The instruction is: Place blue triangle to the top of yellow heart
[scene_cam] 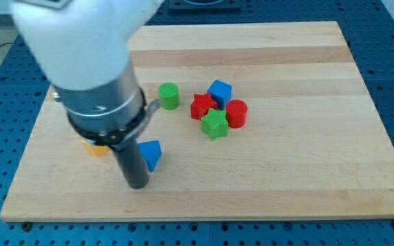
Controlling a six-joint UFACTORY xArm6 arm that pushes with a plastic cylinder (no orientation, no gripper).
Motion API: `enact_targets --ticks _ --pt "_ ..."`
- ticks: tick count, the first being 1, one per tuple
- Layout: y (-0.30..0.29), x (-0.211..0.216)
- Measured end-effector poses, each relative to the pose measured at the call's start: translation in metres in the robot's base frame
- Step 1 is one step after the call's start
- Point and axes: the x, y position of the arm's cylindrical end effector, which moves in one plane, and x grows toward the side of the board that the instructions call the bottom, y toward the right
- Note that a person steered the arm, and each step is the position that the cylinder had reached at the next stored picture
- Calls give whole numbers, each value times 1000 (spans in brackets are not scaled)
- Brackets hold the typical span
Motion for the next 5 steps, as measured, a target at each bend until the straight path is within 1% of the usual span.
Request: enact_targets --ticks 1,2,4,5 --pt "12 0" --pt "-4 0" --pt "-13 -56" --pt "-13 -32"
